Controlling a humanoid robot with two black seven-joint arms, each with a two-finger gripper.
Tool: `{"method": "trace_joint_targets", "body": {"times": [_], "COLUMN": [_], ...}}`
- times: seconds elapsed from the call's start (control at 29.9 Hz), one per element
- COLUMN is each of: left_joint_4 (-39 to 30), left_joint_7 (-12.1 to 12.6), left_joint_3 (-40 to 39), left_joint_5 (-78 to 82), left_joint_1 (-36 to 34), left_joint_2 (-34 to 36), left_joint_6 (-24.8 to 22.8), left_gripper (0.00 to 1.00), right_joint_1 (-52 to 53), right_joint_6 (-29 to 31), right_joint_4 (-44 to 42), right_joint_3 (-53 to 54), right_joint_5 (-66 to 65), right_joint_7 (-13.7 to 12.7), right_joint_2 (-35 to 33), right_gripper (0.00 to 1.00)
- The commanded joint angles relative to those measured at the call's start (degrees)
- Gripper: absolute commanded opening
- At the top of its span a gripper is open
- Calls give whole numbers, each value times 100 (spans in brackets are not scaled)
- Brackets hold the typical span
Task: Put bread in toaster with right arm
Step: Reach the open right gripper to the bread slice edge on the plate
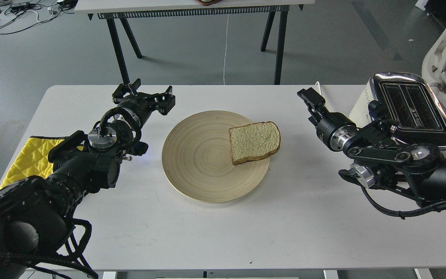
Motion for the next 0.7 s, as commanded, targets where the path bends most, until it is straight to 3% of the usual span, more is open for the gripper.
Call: {"method": "trace_joint_targets", "body": {"times": [0.0,0.3,0.5,0.67], "left_joint_4": [0,0,0,0], "left_joint_7": [4,-5,4,4], "left_joint_3": [0,0,0,0], "left_joint_5": [-1,-1,-1,-1], "left_joint_1": [9,0,9,0], "left_joint_2": [-8,0,-8,1], "left_joint_6": [1,1,1,1], "left_gripper": [100,100,100,100], "right_joint_1": [-124,-336,-353,-362], "right_joint_6": [-2,-2,-2,7], "right_joint_4": [-68,-305,-305,-297], "right_joint_3": [-27,-36,-150,-185], "right_joint_5": [-33,-297,-639,-666], "right_joint_7": [-1,-37,-335,-432], "right_joint_2": [197,540,602,610], "right_gripper": [99,96,75,71]}}
